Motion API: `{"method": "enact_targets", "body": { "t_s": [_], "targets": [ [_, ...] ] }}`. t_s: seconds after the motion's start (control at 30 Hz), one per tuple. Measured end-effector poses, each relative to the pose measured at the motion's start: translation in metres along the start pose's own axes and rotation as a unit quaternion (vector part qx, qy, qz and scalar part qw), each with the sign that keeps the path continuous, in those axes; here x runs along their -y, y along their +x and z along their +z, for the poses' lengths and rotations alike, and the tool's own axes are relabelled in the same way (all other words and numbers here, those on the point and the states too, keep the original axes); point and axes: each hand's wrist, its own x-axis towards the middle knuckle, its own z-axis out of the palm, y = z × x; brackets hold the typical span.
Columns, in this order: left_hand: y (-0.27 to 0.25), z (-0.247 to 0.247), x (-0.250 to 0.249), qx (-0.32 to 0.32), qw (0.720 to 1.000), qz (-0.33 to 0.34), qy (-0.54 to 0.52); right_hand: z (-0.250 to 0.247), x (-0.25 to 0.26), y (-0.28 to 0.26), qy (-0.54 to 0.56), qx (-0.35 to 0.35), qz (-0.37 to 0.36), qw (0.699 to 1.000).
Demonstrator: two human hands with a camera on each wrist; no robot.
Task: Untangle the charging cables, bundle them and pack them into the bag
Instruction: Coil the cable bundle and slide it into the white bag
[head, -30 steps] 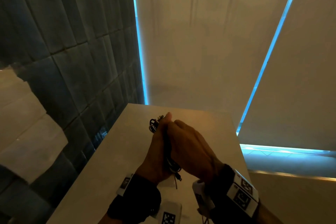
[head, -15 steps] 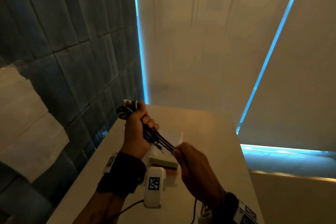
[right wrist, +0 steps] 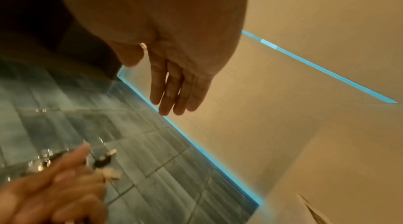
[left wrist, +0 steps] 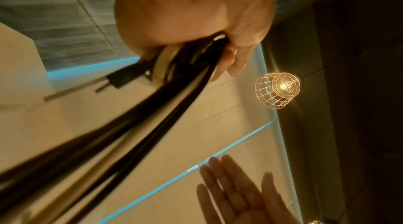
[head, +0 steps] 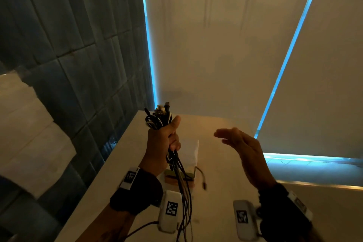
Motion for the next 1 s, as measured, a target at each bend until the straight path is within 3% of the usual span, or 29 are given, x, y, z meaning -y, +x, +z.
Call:
{"method": "enact_targets", "body": {
  "t_s": [0.07, 0.13, 0.17, 0.3, 0.43, 0.57, 0.8, 1.0],
  "targets": [
    [0.000, 0.004, 0.003, 0.002, 1.000, -0.005, -0.016, 0.014, 0.008, 0.002, -0.069, 0.094, 0.024, 0.993],
    [0.000, 0.011, 0.004, 0.000, 0.999, -0.009, -0.033, 0.040, 0.006, -0.005, -0.167, 0.224, 0.064, 0.958],
    [0.001, 0.014, 0.004, -0.004, 0.999, -0.007, -0.038, 0.052, 0.004, -0.007, -0.178, 0.254, 0.072, 0.948],
    [0.005, 0.017, -0.005, -0.026, 0.998, 0.010, -0.051, 0.079, 0.004, -0.011, -0.042, 0.195, 0.113, 0.973],
    [0.016, 0.008, -0.017, -0.054, 0.993, 0.009, -0.105, 0.085, 0.002, -0.021, 0.028, 0.126, 0.097, 0.987],
    [0.026, -0.003, -0.018, -0.082, 0.987, -0.007, -0.136, 0.086, 0.004, -0.032, 0.102, 0.146, 0.112, 0.978],
    [0.037, -0.013, -0.015, -0.111, 0.982, 0.003, -0.151, 0.088, -0.003, -0.037, 0.117, 0.164, 0.159, 0.966],
    [0.032, -0.001, -0.029, -0.061, 0.975, -0.016, -0.211, 0.086, -0.023, -0.037, 0.146, 0.238, 0.152, 0.948]
  ]
}}
